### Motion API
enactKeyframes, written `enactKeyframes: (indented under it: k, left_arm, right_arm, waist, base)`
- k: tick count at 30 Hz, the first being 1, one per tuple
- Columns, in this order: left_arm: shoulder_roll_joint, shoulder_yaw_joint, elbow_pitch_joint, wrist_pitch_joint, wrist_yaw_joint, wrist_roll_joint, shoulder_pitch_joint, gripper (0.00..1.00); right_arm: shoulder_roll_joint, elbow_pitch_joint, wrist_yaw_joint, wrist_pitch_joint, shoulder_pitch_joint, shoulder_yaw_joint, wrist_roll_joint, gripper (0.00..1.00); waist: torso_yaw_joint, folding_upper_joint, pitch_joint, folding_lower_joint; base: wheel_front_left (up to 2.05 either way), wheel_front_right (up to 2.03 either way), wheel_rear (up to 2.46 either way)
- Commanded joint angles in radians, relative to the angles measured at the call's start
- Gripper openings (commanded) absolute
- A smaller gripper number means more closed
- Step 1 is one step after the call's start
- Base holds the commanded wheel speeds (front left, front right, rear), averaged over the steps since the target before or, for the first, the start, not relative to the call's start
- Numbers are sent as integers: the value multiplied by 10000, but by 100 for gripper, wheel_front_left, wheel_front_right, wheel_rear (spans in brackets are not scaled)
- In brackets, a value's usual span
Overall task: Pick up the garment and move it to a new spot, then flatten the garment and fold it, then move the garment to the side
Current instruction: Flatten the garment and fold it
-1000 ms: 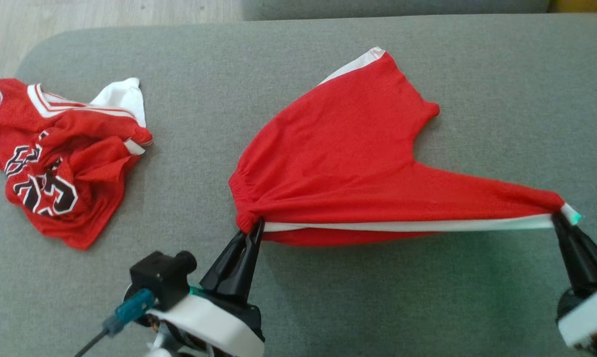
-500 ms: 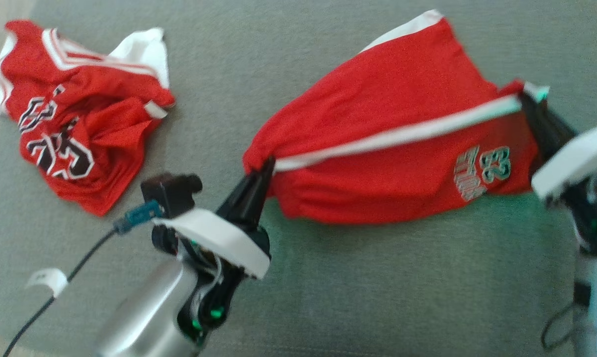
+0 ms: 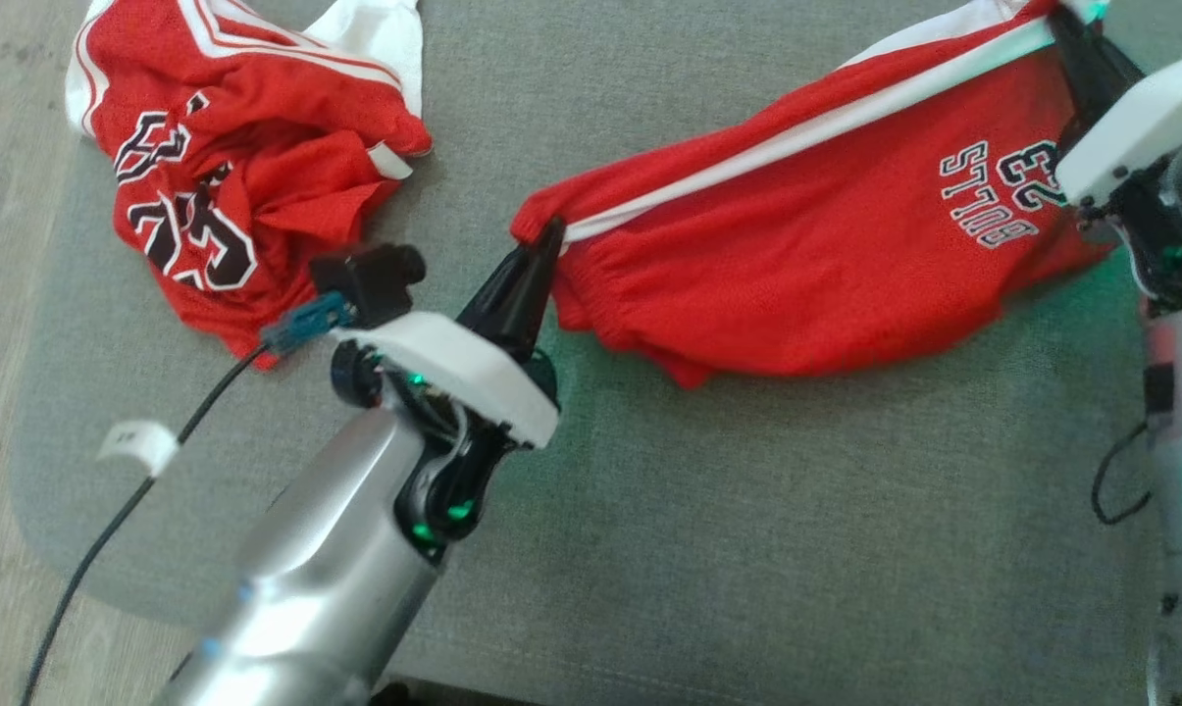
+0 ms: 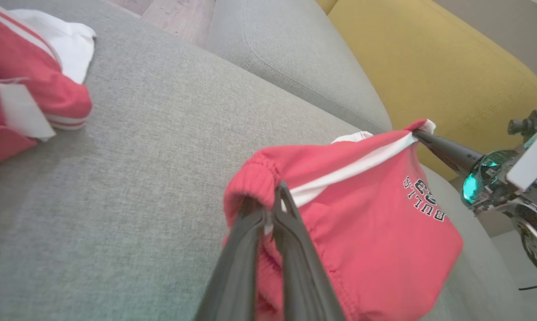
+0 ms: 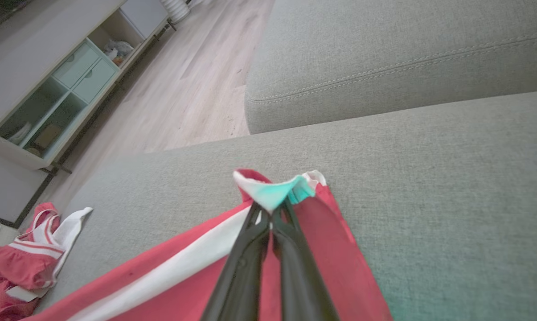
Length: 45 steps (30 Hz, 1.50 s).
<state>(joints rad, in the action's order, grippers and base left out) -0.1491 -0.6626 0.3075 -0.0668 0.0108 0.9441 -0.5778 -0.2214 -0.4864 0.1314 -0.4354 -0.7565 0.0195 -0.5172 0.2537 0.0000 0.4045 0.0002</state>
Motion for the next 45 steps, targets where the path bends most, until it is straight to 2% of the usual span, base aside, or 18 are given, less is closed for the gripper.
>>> enactKeyframes:
  k: [1,5,6,7,8,9,10,11,14,17,23,27,30,31,32,37,40,45]
  left_arm:
    - [-76,284,-64,130,67,59,-355,0]
    - [270,59,1001,-10,474,150,-831,0]
    - [344,6,1212,-6,569,171,-936,0]
    - [402,-43,1408,19,638,168,-1032,0]
    - [447,-94,1587,39,692,157,-1112,23]
    - [484,-124,1743,85,734,151,-1174,41]
    - [523,-119,1881,144,770,189,-1211,76]
    - [554,-112,1997,209,800,217,-1241,100]
    - [575,-63,2278,548,773,145,-1244,100]
    - [432,-29,2399,1011,527,-139,-1138,100]
    - [-326,62,2132,1984,-645,-1006,-540,100]
    - [-980,99,1468,2300,-1539,-1517,62,100]
    - [-1484,223,713,2602,-2345,-1972,486,100]
    - [-1484,223,713,2602,-2345,-1972,486,100]
    - [-1684,259,445,2700,-2684,-2213,596,100]
    - [-2520,636,-893,3018,-3909,-3019,1105,100]
    - [-2980,822,-1478,3076,-4342,-3302,1419,100]
    - [-3623,894,-2210,2831,-4691,-3435,1961,100]
  right_arm:
    - [-82,119,-7,151,-338,-170,9,0]
    - [-67,-977,-7,632,-844,-643,-140,0]
    - [-63,-1166,-7,773,-917,-778,-221,47]
    - [-44,-1328,-7,897,-969,-929,-319,98]
    - [-28,-1443,-7,1059,-1017,-1084,-422,100]
    - [-33,-1553,-7,1219,-1042,-1239,-510,100]
    - [-50,-1642,-7,1383,-1047,-1404,-590,100]
    - [-73,-1710,-7,1551,-1039,-1561,-674,100]
    - [-219,-1681,-7,2271,-911,-2054,-880,100]
    - [-449,-1386,-7,3229,-627,-2528,-925,100]
    - [-836,-396,-7,5331,216,-2984,71,100]
    - [-751,600,-7,5977,992,-2700,711,100]
    - [-604,1513,-7,6050,1728,-2175,1338,100]
    - [-604,1513,-7,6050,1728,-2175,1338,100]
    - [-483,1862,-7,5998,2007,-1973,1505,100]
    - [134,3760,-7,5304,3556,-1168,2453,100]
    - [536,4831,-7,4827,4465,-905,2807,100]
    - [1114,6346,-7,4060,5964,-567,3152,100]
  waist:
    - [35,0,36,-2]
    - [44,0,105,-2]
    - [32,0,125,-2]
    - [6,0,141,-2]
    - [-28,0,158,-2]
    - [-58,0,167,-2]
    - [-85,0,169,-2]
    - [-116,0,170,-2]
    - [-208,0,116,-2]
    - [-322,0,5,-2]
    - [-769,0,-400,-2]
    - [-1149,0,-729,-2]
    - [-1399,0,-967,-2]
    - [-1399,0,-967,-2]
    - [-1475,0,-1034,-2]
    - [-1799,0,-1317,-2]
    - [-1980,0,-1473,-2]
    - [-2204,0,-1696,-2]
  base:
    - [0,0,0]
    - [0,0,0]
    - [0,0,0]
    - [0,0,0]
    - [0,0,0]
    - [0,0,0]
    - [0,0,0]
    - [0,0,0]
    - [0,0,0]
    - [0,0,0]
    - [0,0,0]
    - [0,0,0]
    - [0,0,0]
    - [0,0,0]
    - [0,0,0]
    - [0,0,0]
    - [0,0,0]
    - [0,0,0]
